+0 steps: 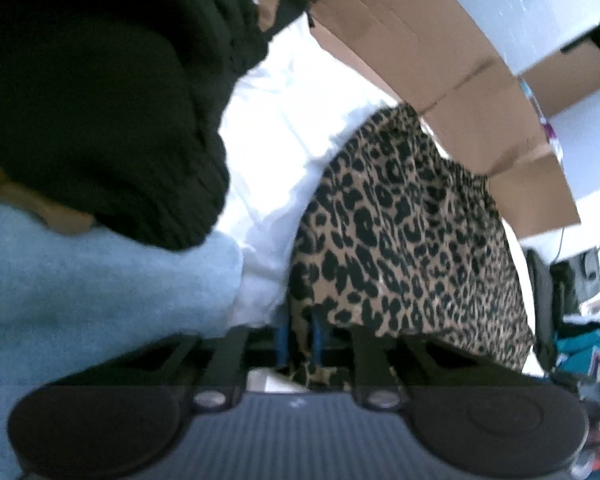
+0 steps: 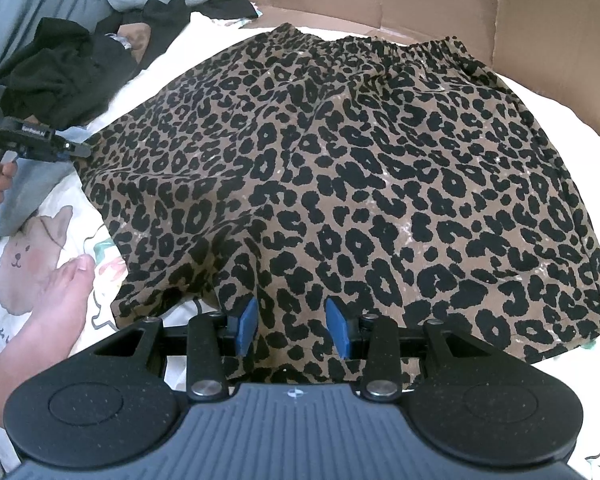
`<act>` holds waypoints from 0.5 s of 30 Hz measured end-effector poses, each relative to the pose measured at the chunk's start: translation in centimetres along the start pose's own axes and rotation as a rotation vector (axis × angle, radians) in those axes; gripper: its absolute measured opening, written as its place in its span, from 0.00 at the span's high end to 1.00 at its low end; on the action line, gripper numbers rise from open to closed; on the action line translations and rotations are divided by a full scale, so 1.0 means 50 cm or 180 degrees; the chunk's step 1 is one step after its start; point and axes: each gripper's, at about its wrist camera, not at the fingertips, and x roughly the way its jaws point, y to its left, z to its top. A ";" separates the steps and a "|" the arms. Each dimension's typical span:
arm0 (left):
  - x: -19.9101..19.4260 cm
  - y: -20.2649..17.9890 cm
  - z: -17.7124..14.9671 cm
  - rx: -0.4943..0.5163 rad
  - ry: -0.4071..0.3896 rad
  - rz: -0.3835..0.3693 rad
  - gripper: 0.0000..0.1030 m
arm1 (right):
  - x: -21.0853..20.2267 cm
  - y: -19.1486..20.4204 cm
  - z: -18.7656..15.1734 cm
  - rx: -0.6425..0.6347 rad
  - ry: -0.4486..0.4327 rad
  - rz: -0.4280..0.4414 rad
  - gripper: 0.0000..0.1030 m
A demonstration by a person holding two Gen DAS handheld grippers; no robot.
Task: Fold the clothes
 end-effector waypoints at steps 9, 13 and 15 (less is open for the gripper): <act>-0.049 -0.070 0.014 0.0131 -0.0168 0.0103 0.96 | -0.011 0.000 0.007 0.0000 -0.0055 0.0053 0.56; -0.054 -0.134 0.027 0.0256 -0.0156 0.0147 0.96 | -0.017 -0.001 0.011 0.0032 -0.0105 0.0068 0.56; -0.048 -0.171 0.036 0.0362 -0.0135 0.0130 0.96 | -0.021 -0.003 0.013 0.0063 -0.0138 0.0074 0.56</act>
